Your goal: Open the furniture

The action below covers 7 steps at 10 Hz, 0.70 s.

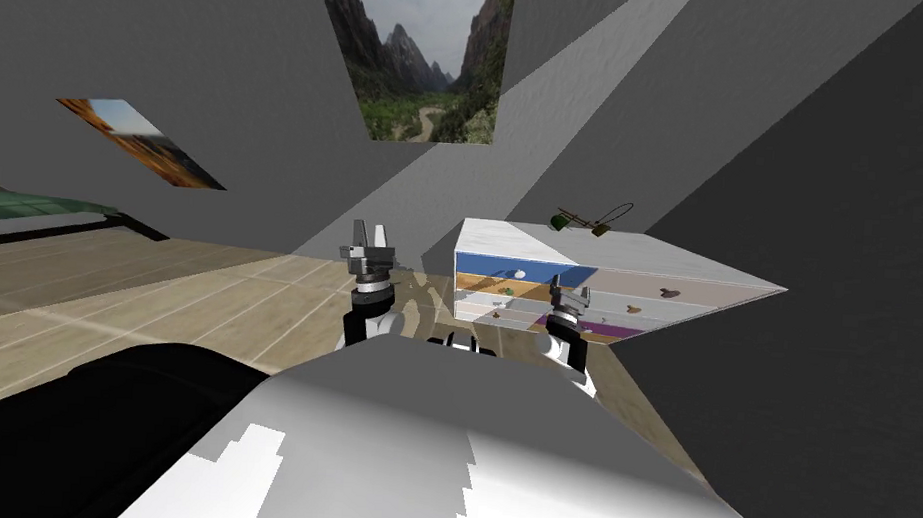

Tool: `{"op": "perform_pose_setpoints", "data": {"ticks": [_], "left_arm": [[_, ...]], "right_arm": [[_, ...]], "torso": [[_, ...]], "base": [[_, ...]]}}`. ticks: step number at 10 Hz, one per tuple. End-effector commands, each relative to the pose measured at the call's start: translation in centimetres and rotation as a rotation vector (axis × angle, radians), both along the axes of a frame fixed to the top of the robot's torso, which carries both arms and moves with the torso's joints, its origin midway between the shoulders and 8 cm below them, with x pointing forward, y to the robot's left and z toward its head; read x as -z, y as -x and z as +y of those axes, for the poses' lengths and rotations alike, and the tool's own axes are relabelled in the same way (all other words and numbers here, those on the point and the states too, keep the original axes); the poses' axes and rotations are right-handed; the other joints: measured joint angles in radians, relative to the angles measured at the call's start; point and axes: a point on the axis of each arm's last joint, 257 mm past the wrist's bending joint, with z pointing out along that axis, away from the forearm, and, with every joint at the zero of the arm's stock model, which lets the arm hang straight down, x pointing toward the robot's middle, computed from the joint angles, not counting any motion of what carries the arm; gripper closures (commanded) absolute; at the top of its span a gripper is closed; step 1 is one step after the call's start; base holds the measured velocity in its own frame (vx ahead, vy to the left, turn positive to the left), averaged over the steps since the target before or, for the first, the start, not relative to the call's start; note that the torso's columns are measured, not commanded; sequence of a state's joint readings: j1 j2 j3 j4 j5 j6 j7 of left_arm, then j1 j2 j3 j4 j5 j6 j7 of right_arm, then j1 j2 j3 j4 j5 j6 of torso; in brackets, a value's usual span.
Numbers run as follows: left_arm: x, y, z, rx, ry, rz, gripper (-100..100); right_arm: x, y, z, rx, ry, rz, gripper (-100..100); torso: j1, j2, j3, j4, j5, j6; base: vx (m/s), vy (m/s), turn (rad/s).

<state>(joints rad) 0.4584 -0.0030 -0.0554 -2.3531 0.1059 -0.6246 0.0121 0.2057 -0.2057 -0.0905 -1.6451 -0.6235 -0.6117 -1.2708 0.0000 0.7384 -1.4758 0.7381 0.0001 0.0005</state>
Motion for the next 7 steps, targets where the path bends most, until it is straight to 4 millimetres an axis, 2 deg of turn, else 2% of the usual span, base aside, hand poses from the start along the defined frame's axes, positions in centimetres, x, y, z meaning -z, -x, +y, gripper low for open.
{"op": "perform_pose_setpoints", "data": {"ticks": [1, 2, 4, 7], "left_arm": [[0.0, 0.0, 0.0, 0.0, 0.0, 0.0, 0], [0.0, 0.0, 0.0, 0.0, 0.0, 0.0, 0], [0.0, 0.0, 0.0, 0.0, 0.0, 0.0, 0], [0.0, 0.0, 0.0, 0.0, 0.0, 0.0, 0]], "right_arm": [[1.2, -0.3, -0.8, -0.02, -0.105, -0.017, -100], [2.2, -0.7, -1.4, -0.02, -0.165, -0.02, -100], [2.2, -0.7, -1.4, -0.035, -0.194, -0.033, -100], [4.5, -1.3, -2.5, -0.043, -0.339, -0.053, -100]], "torso": [[0.0, 0.0, 0.0, 0.0, 0.0, -0.001], [0.0, -0.001, 0.0, 0.0, 0.0, 0.0], [0.0, 0.0, 0.0, 0.0, 0.0, 0.0], [0.0, 0.0, 0.0, 0.0, 0.0, 0.0]], "base": [[-0.014, -0.047, 0.136], [-0.024, -0.047, 0.279], [-0.013, -0.029, 0.063], [-0.017, -0.033, 0.234]]}}
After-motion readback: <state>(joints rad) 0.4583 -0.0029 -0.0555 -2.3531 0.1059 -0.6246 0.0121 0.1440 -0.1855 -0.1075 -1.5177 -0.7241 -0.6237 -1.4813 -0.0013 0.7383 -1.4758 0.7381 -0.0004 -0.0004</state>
